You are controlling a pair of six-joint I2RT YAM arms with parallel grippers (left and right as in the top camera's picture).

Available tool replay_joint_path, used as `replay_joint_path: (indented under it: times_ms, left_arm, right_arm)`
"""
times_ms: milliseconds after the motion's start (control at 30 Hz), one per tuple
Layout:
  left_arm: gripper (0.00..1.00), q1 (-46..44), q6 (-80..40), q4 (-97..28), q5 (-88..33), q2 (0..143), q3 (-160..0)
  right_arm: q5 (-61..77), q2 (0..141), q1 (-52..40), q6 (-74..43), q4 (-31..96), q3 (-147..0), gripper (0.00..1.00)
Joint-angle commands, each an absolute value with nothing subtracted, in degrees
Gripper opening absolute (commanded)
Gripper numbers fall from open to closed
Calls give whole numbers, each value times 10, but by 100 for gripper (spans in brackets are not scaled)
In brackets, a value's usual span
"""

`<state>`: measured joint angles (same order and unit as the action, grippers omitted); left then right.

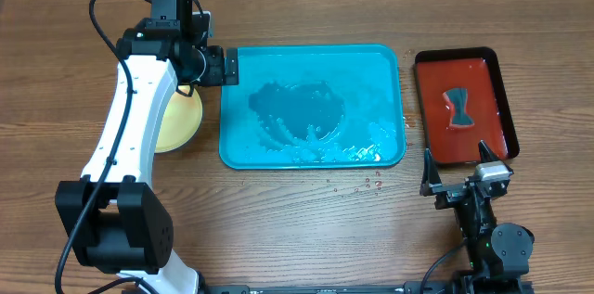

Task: Clean dirty plates on tray and stack at the side

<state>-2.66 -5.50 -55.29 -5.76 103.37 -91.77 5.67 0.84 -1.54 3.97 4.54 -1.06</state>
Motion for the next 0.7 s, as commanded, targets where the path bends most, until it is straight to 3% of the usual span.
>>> replay_joint_path:
  times_ms: [0,300,667]
  left_arm:
    - [100,-30,-47,-553,-58,1026,-925]
    - [100,-31,-47,-547,-40,994,-923]
    - [100,-15,-23,-339,-39,758,-721]
  right_arm:
    - [52,2,-19,34,44,-5,100]
    - [52,2,-19,34,44,-5,100]
    - [52,2,-19,34,44,-5,100]
